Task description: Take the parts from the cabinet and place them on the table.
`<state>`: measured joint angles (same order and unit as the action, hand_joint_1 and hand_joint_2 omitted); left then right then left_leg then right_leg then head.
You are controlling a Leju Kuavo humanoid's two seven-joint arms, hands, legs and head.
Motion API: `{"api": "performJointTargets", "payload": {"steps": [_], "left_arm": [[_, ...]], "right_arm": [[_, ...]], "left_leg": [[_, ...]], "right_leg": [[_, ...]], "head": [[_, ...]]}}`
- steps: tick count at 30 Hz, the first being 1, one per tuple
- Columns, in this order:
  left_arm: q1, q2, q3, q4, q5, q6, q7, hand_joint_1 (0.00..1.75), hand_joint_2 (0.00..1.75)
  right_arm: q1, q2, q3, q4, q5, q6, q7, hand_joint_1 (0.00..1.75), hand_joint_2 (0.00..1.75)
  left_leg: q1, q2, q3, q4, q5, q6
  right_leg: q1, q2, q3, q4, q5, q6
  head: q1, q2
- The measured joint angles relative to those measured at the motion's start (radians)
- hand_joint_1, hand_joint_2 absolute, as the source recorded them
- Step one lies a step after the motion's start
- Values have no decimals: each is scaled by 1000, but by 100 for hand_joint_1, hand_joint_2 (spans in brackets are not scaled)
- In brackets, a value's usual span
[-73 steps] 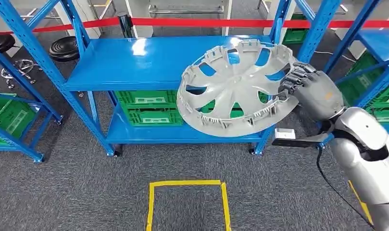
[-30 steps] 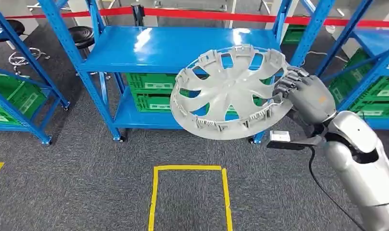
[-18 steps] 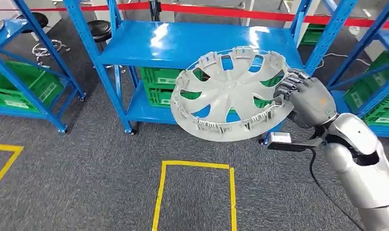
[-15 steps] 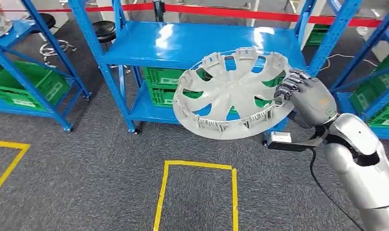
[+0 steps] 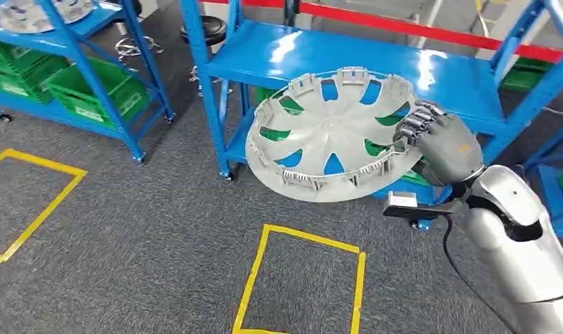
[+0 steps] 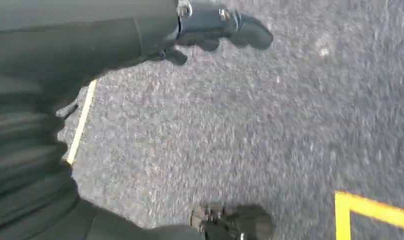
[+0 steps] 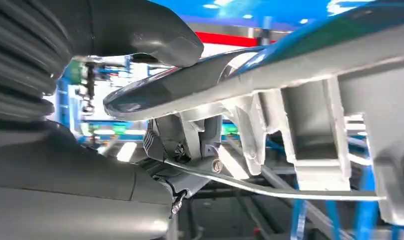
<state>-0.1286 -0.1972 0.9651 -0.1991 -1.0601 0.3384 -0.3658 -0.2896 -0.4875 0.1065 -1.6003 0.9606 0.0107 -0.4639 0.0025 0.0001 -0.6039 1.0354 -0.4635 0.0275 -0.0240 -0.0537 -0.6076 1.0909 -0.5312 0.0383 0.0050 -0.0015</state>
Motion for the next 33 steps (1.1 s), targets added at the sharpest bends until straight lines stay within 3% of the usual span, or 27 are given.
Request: {"api": "performJointTargets", "payload": {"steps": [1,2,3,4,6,7,8,9,12,13,14,15,16,18,19,20,22,23,24,25,26,28,29,30,31,32,33], "left_arm": [[-2,-1,-1,-1,0,3,-10,0,175],[-2,-1,-1,-1,0,6,-22,0,175],[0,-2,-1,0,0,10,-38,0,175],[2,-3,-1,0,0,15,-52,0,175],[4,-3,-1,-1,2,24,-76,0,175],[3,-4,-1,0,2,27,-79,0,175],[3,-4,-1,-1,2,28,-82,0,175],[2,-5,-1,0,2,28,-84,0,175],[7,-5,-1,-1,2,29,-86,0,175],[9,-5,0,-1,2,29,-86,0,175],[10,-3,0,-1,2,30,-86,0,175],[9,-5,0,-1,2,30,-87,0,175],[6,-5,0,-1,2,30,-87,0,175],[5,-5,0,-1,2,30,-87,0,175],[6,-5,0,-1,2,33,-90,0,175],[8,-5,0,-1,7,44,-102,0,175],[7,-5,0,-1,32,76,-146,0,175],[6,-5,1,-1,43,74,-164,0,175],[5,-5,1,-1,50,52,-174,0,175],[5,-5,1,-1,54,19,-182,0,175],[7,-3,1,-1,54,5,-181,0,175],[12,-1,1,-1,39,22,-153,0,175],[15,-1,1,-2,31,37,-142,0,175],[18,-1,1,-2,30,58,-131,0,175],[18,0,1,-2,30,78,-122,0,175],[19,-1,1,-1,29,92,-116,0,175],[21,-2,1,-1,28,107,-101,0,175]], "right_arm": [[1,0,0,0,1,0,0,175,175],[2,3,0,0,2,0,0,175,175],[5,6,0,0,3,-1,1,175,175],[9,9,0,1,4,-1,1,175,175],[17,14,0,1,10,-2,0,175,175],[19,15,0,0,11,-2,0,175,175],[19,16,0,0,11,-3,0,175,175],[19,18,0,0,11,-4,0,175,175],[23,21,-1,0,11,-9,0,175,175],[23,24,0,0,11,-9,0,175,175],[21,26,0,0,12,-9,0,175,175],[23,28,-1,-1,11,-10,0,175,175],[24,29,-1,-1,12,-10,0,175,175],[25,29,-1,-1,12,-10,1,175,175],[26,30,-1,-1,12,-10,1,175,175],[29,31,-1,-1,12,-10,-1,175,175],[33,33,-2,-1,11,-12,-3,175,175],[38,34,-3,-4,10,-14,-4,175,175],[46,33,-8,-10,7,-17,-10,175,175],[51,33,-13,-12,1,-21,-16,175,175],[57,33,-16,-13,-5,-25,-18,175,175],[77,33,-20,-23,-13,-35,-23,175,175],[88,33,-21,-30,-16,-40,-24,175,175],[100,33,-23,-34,-20,-45,-26,175,175],[116,29,-29,-39,-27,-55,-27,175,175],[131,26,-37,-41,-36,-63,-30,175,175],[148,24,-45,-42,-46,-70,-34,175,175]], "left_leg": [[0,-13,-4,0,2,4],[-1,-26,-6,0,4,5],[-3,-39,-8,1,5,6],[-4,-53,-9,2,6,6],[-5,-82,-10,5,9,2],[-4,-97,-10,8,10,0],[-3,-109,-10,10,10,-2],[-7,-120,-20,13,12,-10],[2,-155,-31,5,25,-31],[-3,-171,-39,3,29,-40],[-2,-136,-40,14,22,-41],[-9,-71,-57,46,-4,-45],[-8,-35,-85,109,-42,-50],[-4,-9,-157,269,-112,-56],[-3,-7,-173,307,-118,-57],[-3,-6,-164,293,-100,-56],[-4,5,-87,154,-29,-51],[-6,33,-32,59,6,-44],[-18,95,-8,7,-11,-36],[-20,83,-5,3,-2,-24],[-21,66,-9,5,-2,-22],[-23,42,-12,0,2,-11],[-12,31,-5,-9,9,-2],[-11,18,-4,-12,11,1],[-9,8,-5,-11,13,5],[-9,-7,-6,-11,14,6],[-9,-22,-7,-11,14,7]], "right_leg": [[0,31,-36,82,-45,0],[2,44,-72,163,-80,0],[4,48,-103,228,-99,-1],[5,49,-114,250,-96,-3],[6,54,-70,162,-34,-10],[5,65,-23,68,13,-14],[3,95,20,-18,43,-17],[1,143,33,-48,22,-17],[9,113,33,-49,28,-25],[1,97,34,-56,34,-34],[-2,80,36,-60,39,-41],[0,69,37,-62,38,-49],[3,56,36,-62,38,-52],[6,24,36,-61,37,-54],[7,10,36,-61,36,-54],[7,-4,37,-61,36,-54],[9,-29,38,-59,33,-52],[10,-41,41,-59,31,-49],[13,-53,43,-58,28,-45],[19,-62,42,-56,25,-38],[19,-72,43,-57,26,-34],[19,-96,51,-64,25,-25],[16,-89,46,-61,17,-17],[11,-25,42,-36,-4,-13],[9,21,13,31,-43,-11],[9,41,-23,108,-79,-9],[9,48,-63,187,-109,-8]], "head": [[4,0],[5,0],[5,0],[5,0],[5,0],[5,0],[5,0],[4,0],[4,0],[3,0],[5,0],[-7,0],[-6,0],[-7,0],[-6,0],[-6,0],[-6,0],[-6,0],[-6,0],[-4,0],[-6,0],[-6,0],[-5,0],[-5,0],[-3,0],[-2,0],[-1,0]]}}
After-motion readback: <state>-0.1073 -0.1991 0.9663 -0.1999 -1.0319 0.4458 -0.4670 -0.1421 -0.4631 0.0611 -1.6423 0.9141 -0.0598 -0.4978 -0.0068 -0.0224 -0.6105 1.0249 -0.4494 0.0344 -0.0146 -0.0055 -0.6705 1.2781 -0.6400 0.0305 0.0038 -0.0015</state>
